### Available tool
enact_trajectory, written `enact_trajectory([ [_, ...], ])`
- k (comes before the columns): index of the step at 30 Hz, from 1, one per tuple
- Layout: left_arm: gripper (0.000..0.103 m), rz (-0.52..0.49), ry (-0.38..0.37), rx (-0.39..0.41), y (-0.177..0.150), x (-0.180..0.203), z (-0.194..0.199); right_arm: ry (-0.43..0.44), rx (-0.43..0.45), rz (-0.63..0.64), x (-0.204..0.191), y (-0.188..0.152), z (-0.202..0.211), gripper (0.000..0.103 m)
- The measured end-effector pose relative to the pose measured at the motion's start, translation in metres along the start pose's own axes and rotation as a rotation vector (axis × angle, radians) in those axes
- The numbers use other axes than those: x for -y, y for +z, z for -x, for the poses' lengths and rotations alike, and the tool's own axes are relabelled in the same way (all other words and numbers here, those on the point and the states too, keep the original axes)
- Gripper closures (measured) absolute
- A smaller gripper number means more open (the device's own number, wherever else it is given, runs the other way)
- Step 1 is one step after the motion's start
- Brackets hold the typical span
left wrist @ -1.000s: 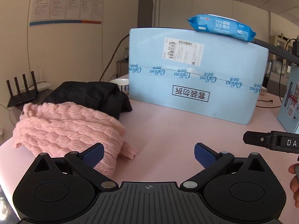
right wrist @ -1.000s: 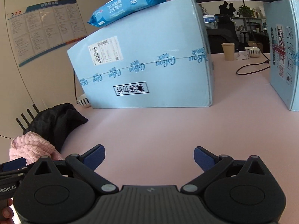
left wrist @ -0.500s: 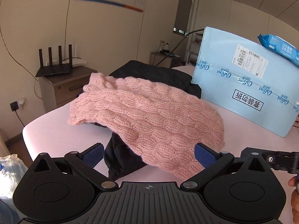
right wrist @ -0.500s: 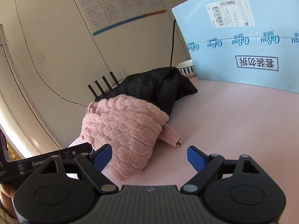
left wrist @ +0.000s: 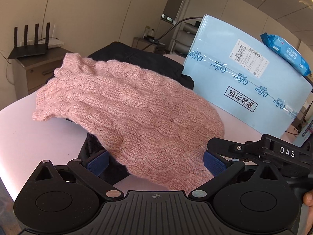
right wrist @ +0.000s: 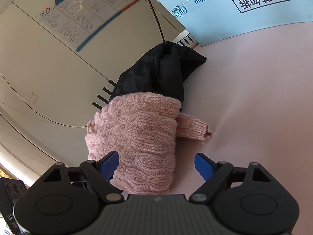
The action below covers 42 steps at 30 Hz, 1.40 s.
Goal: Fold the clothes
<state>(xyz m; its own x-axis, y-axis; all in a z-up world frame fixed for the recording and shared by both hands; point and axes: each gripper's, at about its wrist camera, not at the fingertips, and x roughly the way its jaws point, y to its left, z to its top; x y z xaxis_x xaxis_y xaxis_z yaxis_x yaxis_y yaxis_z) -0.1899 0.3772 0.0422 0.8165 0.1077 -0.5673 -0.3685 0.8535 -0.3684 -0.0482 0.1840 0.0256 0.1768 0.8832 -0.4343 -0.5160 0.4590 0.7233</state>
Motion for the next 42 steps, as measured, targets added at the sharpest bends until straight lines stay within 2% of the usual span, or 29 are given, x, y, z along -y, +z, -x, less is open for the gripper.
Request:
enact_trajectory([
  [4, 0.001, 0.094, -0.019, -0.009, 0.0, -0.017, -0.009, 0.041, -0.04, -0.035, 0.006, -0.003, -0.013, 0.026],
  [10, 0.003, 0.205, -0.045, 0.007, 0.002, -0.039, -0.015, 0.066, -0.03, -0.041, 0.007, -0.005, -0.024, 0.029],
  [13, 0.011, 0.228, -0.043, 0.022, 0.002, -0.044, -0.019, 0.079, -0.01, -0.056, 0.009, -0.005, -0.026, 0.029],
  [15, 0.022, 0.263, -0.045, 0.037, 0.0, -0.048, -0.019, 0.093, 0.003, -0.059, 0.009, -0.006, -0.025, 0.028],
  [16, 0.025, 0.281, -0.045, 0.044, 0.0, -0.051, -0.018, 0.1, 0.009, -0.06, 0.01, -0.007, -0.025, 0.025],
  [18, 0.042, 0.324, -0.047, 0.059, -0.001, -0.058, -0.017, 0.115, 0.021, -0.061, 0.01, -0.008, -0.025, 0.022],
  [20, 0.053, 0.356, -0.051, 0.06, -0.002, -0.064, -0.016, 0.161, 0.054, -0.074, 0.013, -0.011, -0.023, 0.012],
  [22, 0.058, 0.383, -0.062, 0.067, -0.003, -0.068, -0.016, 0.212, 0.073, -0.076, 0.013, -0.013, -0.022, 0.0],
  [24, 0.065, 0.382, -0.065, 0.077, -0.004, -0.067, -0.014, 0.244, 0.076, -0.072, 0.013, -0.014, -0.022, 0.0],
  [27, 0.07, 0.377, -0.057, 0.091, -0.004, -0.064, -0.011, 0.229, 0.04, -0.05, 0.009, -0.01, -0.024, 0.001],
  [28, 0.071, 0.379, -0.048, 0.092, -0.004, -0.062, -0.009, 0.213, 0.032, -0.044, 0.009, -0.009, -0.024, 0.005],
  [30, 0.074, 0.39, -0.035, 0.088, -0.003, -0.06, -0.009, 0.179, 0.022, -0.043, 0.011, -0.008, -0.025, 0.024],
  [31, 0.075, 0.383, -0.031, 0.085, -0.001, -0.058, -0.01, 0.175, 0.017, -0.053, 0.014, -0.007, -0.025, 0.048],
  [32, 0.076, 0.371, -0.027, 0.088, 0.0, -0.056, -0.01, 0.182, 0.0, -0.088, 0.021, -0.007, -0.028, 0.061],
  [36, 0.082, 0.32, 0.009, 0.115, -0.001, -0.042, -0.004, 0.25, -0.016, -0.165, 0.04, -0.003, -0.033, 0.072],
  [39, 0.085, 0.224, 0.06, 0.144, 0.001, -0.022, 0.006, 0.26, -0.005, -0.143, 0.036, -0.002, -0.029, 0.076],
  [42, 0.088, 0.193, 0.039, 0.165, 0.006, -0.011, 0.016, 0.272, 0.02, -0.084, 0.026, 0.001, -0.018, 0.078],
])
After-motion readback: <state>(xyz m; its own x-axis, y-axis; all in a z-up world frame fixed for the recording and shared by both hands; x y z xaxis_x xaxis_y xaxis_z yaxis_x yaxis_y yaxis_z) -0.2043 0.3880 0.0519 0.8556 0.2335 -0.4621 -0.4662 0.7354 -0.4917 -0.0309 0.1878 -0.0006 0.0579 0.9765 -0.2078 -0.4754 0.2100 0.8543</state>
